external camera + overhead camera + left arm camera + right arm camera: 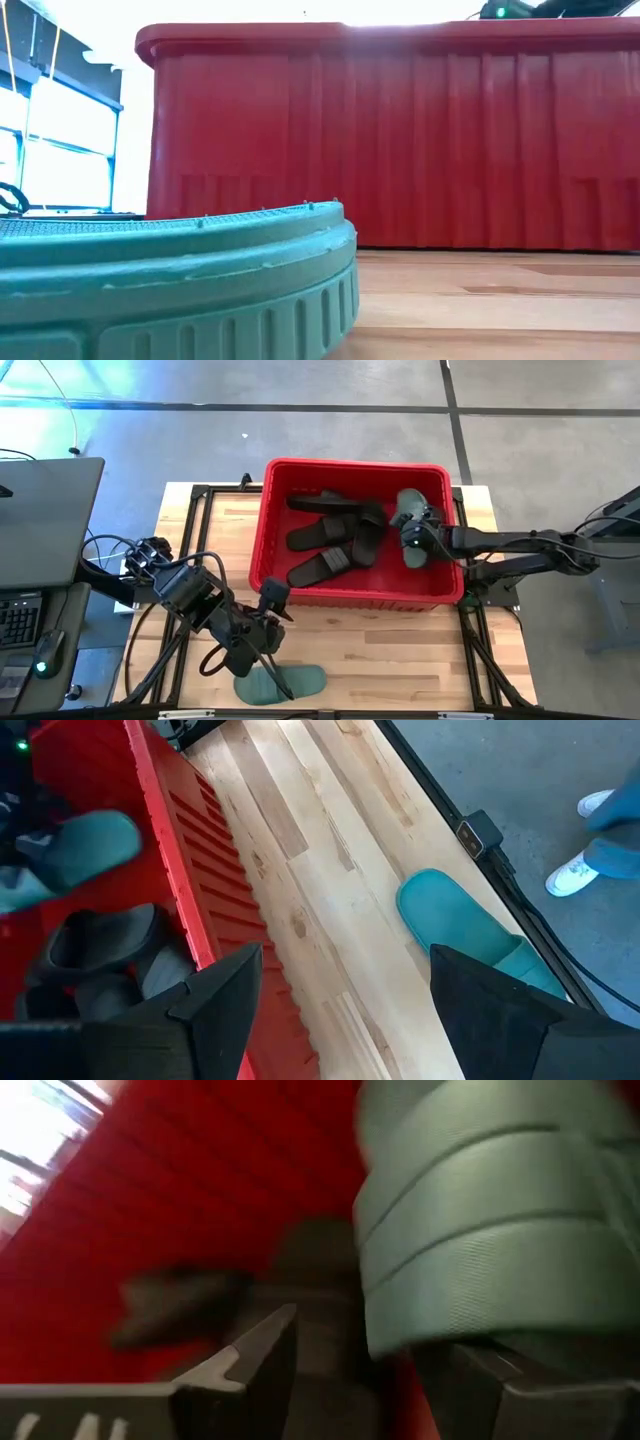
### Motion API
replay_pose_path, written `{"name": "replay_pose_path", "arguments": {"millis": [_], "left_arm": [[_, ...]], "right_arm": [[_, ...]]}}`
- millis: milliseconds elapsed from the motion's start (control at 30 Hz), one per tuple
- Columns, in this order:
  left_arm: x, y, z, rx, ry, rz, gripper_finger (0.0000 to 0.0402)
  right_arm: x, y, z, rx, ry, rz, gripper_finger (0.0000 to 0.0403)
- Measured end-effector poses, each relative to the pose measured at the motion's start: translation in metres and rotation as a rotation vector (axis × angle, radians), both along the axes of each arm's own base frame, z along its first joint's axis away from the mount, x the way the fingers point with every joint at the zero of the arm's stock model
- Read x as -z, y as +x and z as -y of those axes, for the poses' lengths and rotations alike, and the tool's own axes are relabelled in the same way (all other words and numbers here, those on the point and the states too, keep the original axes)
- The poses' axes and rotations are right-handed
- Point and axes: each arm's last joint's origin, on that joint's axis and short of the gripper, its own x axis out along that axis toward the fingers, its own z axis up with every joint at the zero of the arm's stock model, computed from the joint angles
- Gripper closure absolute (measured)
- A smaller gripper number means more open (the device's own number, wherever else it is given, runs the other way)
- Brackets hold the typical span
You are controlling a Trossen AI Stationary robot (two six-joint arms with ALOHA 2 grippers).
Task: Pick and place slides into bin
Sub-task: Put the green slide into the red bin
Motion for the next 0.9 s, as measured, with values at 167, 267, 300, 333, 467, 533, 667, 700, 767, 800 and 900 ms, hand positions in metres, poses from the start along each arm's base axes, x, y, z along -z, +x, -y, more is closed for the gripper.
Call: {"name": "replay_pose_path", "arguments": {"millis": [167, 267, 300, 333, 467, 533, 667, 700, 767, 800, 900], "left_arm": [[0.0, 0.0, 0.0, 0.001, 0.0, 0.0, 0.0131], [0.0, 0.0, 0.0, -0.001, -0.002, 0.001, 0.0131], [0.0, 0.0, 0.0, -0.005, -0.006, 0.002, 0.0131], [0.0, 0.0, 0.0, -0.009, -0.012, 0.002, 0.0131], [0.0, 0.0, 0.0, -0.021, -0.028, 0.002, 0.0131], [0.0, 0.0, 0.0, -0.021, -0.028, 0.002, 0.0131], [0.0, 0.0, 0.0, -0.021, -0.026, -0.002, 0.0131], [0.0, -0.001, 0.0, -0.02, -0.024, -0.01, 0.0131], [0.001, -0.002, 0.0, -0.01, -0.038, -0.036, 0.0131], [0.002, -0.003, 0.0, -0.011, -0.056, -0.051, 0.0131], [0.004, -0.005, 0.001, -0.05, -0.127, -0.099, 0.0131]], "right_arm": [[0.006, 0.002, 0.002, -0.049, 0.078, -0.012, 0.0222], [0.004, 0.006, 0.002, -0.083, 0.1, 0.036, 0.0222], [0.004, 0.007, 0.001, -0.101, 0.115, 0.052, 0.0221], [0.003, 0.008, 0.001, -0.119, 0.129, 0.066, 0.0221], [0.0, 0.013, 0.001, -0.22, 0.146, 0.099, 0.0222], [-0.004, 0.018, 0.0, -0.311, 0.139, 0.139, 0.0222], [-0.026, 0.035, -0.006, -0.562, 0.039, 0.334, 0.023], [-0.035, 0.039, -0.008, -0.625, -0.006, 0.409, 0.0234], [-0.056, 0.044, -0.015, -0.75, -0.115, 0.582, 0.0242], [-0.067, 0.046, -0.021, -0.814, -0.181, 0.668, 0.0246], [-0.093, 0.045, -0.043, -0.993, -0.356, 0.879, 0.0259]]}}
